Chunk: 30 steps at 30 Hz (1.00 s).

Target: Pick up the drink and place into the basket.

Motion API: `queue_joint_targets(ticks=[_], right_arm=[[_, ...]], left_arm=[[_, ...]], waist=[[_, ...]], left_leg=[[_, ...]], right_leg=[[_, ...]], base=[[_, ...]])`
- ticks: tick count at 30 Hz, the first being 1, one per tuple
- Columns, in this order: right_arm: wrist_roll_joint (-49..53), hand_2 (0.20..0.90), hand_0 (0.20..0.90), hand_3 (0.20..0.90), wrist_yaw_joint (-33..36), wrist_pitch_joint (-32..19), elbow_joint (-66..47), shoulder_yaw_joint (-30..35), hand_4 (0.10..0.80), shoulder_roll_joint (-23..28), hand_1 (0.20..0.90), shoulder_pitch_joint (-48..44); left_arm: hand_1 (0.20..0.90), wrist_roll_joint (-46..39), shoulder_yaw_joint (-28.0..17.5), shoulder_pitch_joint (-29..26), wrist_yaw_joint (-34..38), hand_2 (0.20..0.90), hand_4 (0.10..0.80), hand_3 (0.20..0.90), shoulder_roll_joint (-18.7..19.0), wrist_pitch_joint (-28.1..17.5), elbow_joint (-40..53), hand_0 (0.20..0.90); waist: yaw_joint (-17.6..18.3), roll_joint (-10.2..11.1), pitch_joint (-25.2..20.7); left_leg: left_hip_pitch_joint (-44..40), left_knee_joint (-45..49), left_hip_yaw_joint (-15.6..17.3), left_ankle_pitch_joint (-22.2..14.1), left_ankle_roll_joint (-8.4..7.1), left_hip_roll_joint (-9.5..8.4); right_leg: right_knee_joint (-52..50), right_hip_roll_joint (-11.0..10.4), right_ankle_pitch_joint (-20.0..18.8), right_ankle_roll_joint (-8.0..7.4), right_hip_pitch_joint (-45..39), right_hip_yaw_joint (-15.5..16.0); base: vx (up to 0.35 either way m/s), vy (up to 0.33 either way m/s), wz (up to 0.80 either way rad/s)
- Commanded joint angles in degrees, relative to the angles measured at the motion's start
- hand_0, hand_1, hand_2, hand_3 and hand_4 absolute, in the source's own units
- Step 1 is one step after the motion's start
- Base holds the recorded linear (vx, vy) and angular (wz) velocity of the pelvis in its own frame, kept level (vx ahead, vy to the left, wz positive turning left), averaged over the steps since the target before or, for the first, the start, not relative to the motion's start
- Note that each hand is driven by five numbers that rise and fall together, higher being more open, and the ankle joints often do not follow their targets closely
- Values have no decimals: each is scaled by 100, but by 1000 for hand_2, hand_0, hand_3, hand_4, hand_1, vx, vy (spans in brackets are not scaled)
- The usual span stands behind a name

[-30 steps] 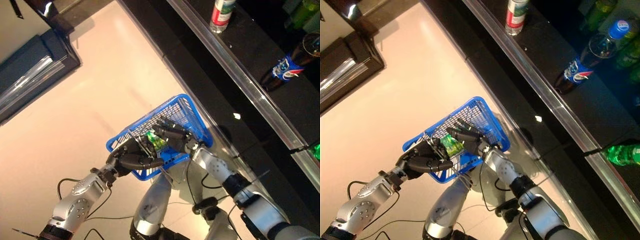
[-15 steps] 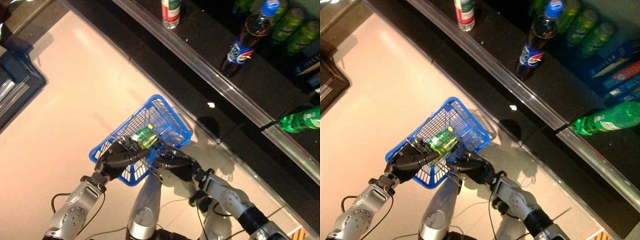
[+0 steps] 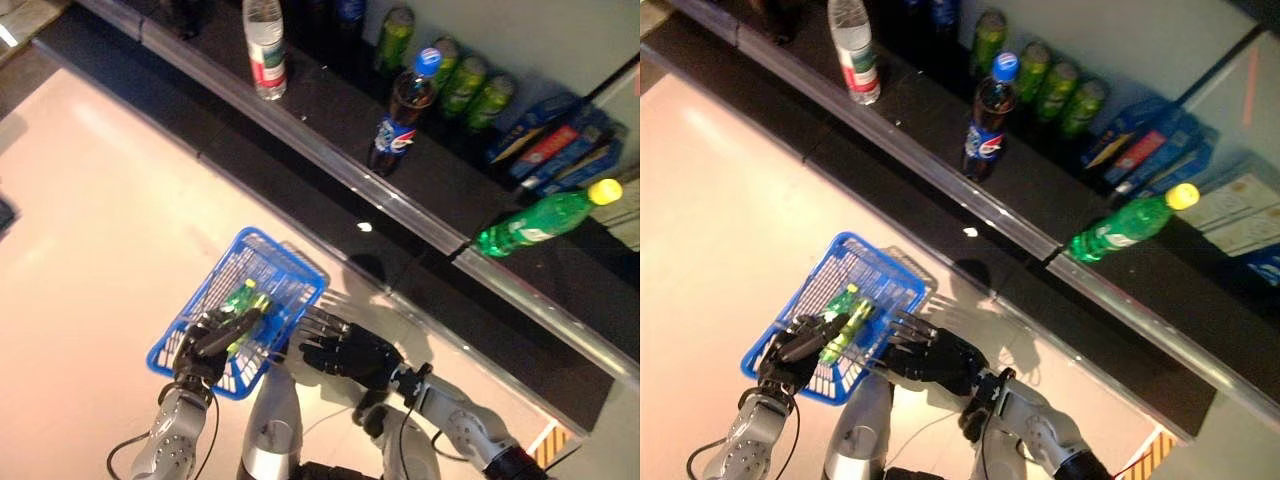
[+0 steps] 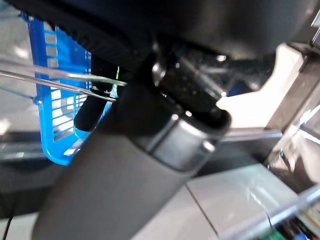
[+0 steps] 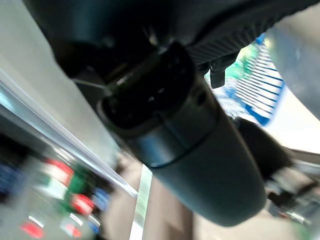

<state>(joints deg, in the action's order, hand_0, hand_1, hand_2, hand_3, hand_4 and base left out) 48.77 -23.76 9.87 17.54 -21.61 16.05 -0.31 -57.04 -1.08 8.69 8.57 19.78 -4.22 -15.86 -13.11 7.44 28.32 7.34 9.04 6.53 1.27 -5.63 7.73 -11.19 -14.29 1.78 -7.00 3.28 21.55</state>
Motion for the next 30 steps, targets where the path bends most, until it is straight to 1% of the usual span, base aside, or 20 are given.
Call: queue_joint_targets(ticks=[1, 2, 3, 4, 7, 10, 12, 13, 14, 16, 17, 18, 19, 22, 24, 25, 26, 28, 29, 30], right_arm=[[-625, 900, 900, 900, 836, -545, 716, 339, 800, -79, 900, 602], [-625, 900, 900, 900, 835, -546, 718, 341, 800, -79, 900, 599], [-882, 900, 900, 900, 1135, -662, 1114, 545, 800, -87, 900, 711], [-929, 900, 900, 900, 1235, -666, 1242, 592, 800, -70, 900, 733], [-1425, 900, 900, 900, 1527, -677, 2240, 598, 800, 24, 900, 447], [-2176, 900, 900, 900, 1719, -590, 3023, 430, 800, 139, 900, 183], [-2258, 900, 900, 900, 1796, -443, 3282, 404, 800, 155, 900, 122], [-2220, 900, 900, 900, 1849, -374, 3388, 423, 800, 148, 900, 114], [-2225, 900, 900, 900, 1922, -299, 3492, 485, 800, 142, 900, 132], [-2330, 900, 900, 900, 2050, -288, 3705, 687, 800, 147, 900, 203], [-2320, 900, 900, 900, 2114, -303, 3835, 805, 800, 154, 900, 252], [-2294, 900, 900, 900, 2159, -293, 3920, 888, 800, 164, 900, 289], [-2251, 900, 900, 900, 2204, -285, 4020, 967, 800, 168, 900, 305], [-2319, 900, 900, 900, 2297, -430, 4589, 1308, 800, 157, 900, 261], [-2606, 900, 900, 900, 2401, -477, 4974, 1526, 800, 154, 900, 282], [-2731, 900, 900, 900, 2409, -402, 5056, 1561, 800, 157, 900, 290], [-2821, 900, 900, 900, 2401, -348, 5141, 1579, 800, 142, 900, 283], [-3192, 900, 900, 900, 2619, -316, 5406, 1590, 800, 35, 900, 289], [-3381, 900, 900, 900, 2751, -289, 5470, 1570, 800, -51, 900, 321], [-3428, 900, 900, 900, 2798, -268, 5471, 1556, 800, -84, 900, 325]], left_arm=[[300, 506, -412, -96, -58, 300, 100, 200, 69, -963, 162, 300], [300, 505, -411, -100, -59, 300, 100, 200, 69, -964, 159, 300], [300, 343, -326, -231, -126, 300, 100, 200, -3, -871, -336, 300], [300, 302, -301, -272, -185, 300, 100, 200, -30, -850, -488, 300], [300, -71, -324, -368, -193, 300, 100, 200, -285, -810, -1075, 300], [300, -459, -398, -379, -247, 300, 100, 200, -552, -936, -1568, 300], [300, -624, -427, -387, -229, 300, 100, 200, -647, -983, -1776, 300], [300, -716, -467, -398, -239, 300, 100, 200, -706, -983, -1903, 300], [300, -808, -522, -423, -267, 300, 100, 200, -772, -926, -2041, 300], [300, -879, -640, -528, -262, 300, 100, 200, -896, -790, -2382, 300], [300, -805, -629, -586, -223, 300, 100, 200, -915, -741, -2530, 300], [300, -757, -608, -620, -189, 300, 100, 200, -918, -723, -2629, 300], [300, -764, -606, -641, -136, 300, 100, 200, -923, -693, -2710, 300], [300, -747, -671, -583, -98, 300, 100, 200, -1028, -757, -3067, 300], [300, -699, -722, -614, -87, 300, 100, 200, -1075, -727, -3288, 300], [300, -697, -722, -632, -69, 300, 100, 200, -1079, -707, -3347, 300], [300, -647, -744, -646, -93, 300, 100, 200, -1095, -702, -3397, 300], [300, -351, -698, -680, -243, 300, 100, 200, -1094, -733, -3601, 300], [300, -219, -636, -731, -212, 300, 100, 200, -1056, -716, -3681, 300], [300, -200, -604, -741, -184, 300, 100, 200, -1038, -700, -3692, 300]], waist=[[442, -129, -1057], [443, -129, -1070], [633, -154, -1131], [665, -162, -1162], [642, -237, -1230], [567, -363, -1283], [525, -439, -1298], [535, -491, -1313], [575, -550, -1330], [734, -660, -1371], [848, -691, -1387], [910, -702, -1415], [946, -695, -1432], [947, -655, -1490], [1007, -627, -1541], [1019, -621, -1558], [1000, -599, -1569], [910, -542, -1599], [867, -510, -1608], [841, -495, -1609]], left_leg=[[-41, -191, -155, 67, 232, -120], [-25, -200, -156, 81, 232, -118], [-26, -240, -330, 103, 235, -149], [3, -244, -386, 139, 227, -158], [-78, -408, -434, 324, 86, -33], [-123, -644, -446, 597, -92, 222], [-74, -729, -442, 727, -154, 331], [-54, -753, -355, 773, -179, 388], [-50, -727, -136, 801, -203, 460], [-121, -581, 493, 797, -241, 561], [-188, -447, 915, 770, -270, 629], [-222, -325, 1103, 783, -290, 688], [-250, -194, 1123, 749, -293, 700], [-344, 14, 783, 517, -231, 544], [-510, 60, 1065, 275, -189, 594], [-545, 77, 1110, 219, -179, 597], [-570, 104, 1040, 96, -126, 510], [-611, 260, 902, -237, 65, 172], [-609, 321, 902, -384, 222, 13], [-631, 300, 857, -435, 307, -119]], right_leg=[[210, 226, -181, -154, -243, -681], [222, 231, -195, -151, -229, -680], [225, 523, -8, 8, -229, -1047], [230, 587, 1, 56, -221, -1098], [379, 662, 16, 172, -425, -971], [524, 757, 17, 272, -548, -828], [522, 809, 64, 319, -576, -757], [499, 825, 109, 345, -589, -678], [475, 820, 151, 369, -603, -553], [429, 738, 204, 401, -633, -241], [407, 683, 244, 412, -676, -57], [419, 646, 239, 422, -692, 46], [423, 603, 225, 422, -699, 87], [443, 472, 133, 342, -706, -65], [458, 328, 85, 264, -761, -17], [458, 283, 75, 239, -778, -5], [447, 212, 51, 188, -797, -50], [347, 2, 6, -18, -928, -160], [115, -201, -10, -133, -1003, -199], [-45, -304, -143, -170, -972, -219]], base=[[9, 20, -24], [50, -7, -10], [53, -36, 1], [59, -63, 37], [1, -45, 47], [-14, -93, -4], [-31, -93, -1], [-18, -15, 12], [-22, 47, 24], [-30, 115, 72], [-23, 157, 108], [-8, 186, 115], [38, 228, 95], [93, 238, 45], [129, 328, 29], [115, 291, 29], [163, 361, 17], [235, 487, 28], [197, 463, 44], [153, 422, 57]])
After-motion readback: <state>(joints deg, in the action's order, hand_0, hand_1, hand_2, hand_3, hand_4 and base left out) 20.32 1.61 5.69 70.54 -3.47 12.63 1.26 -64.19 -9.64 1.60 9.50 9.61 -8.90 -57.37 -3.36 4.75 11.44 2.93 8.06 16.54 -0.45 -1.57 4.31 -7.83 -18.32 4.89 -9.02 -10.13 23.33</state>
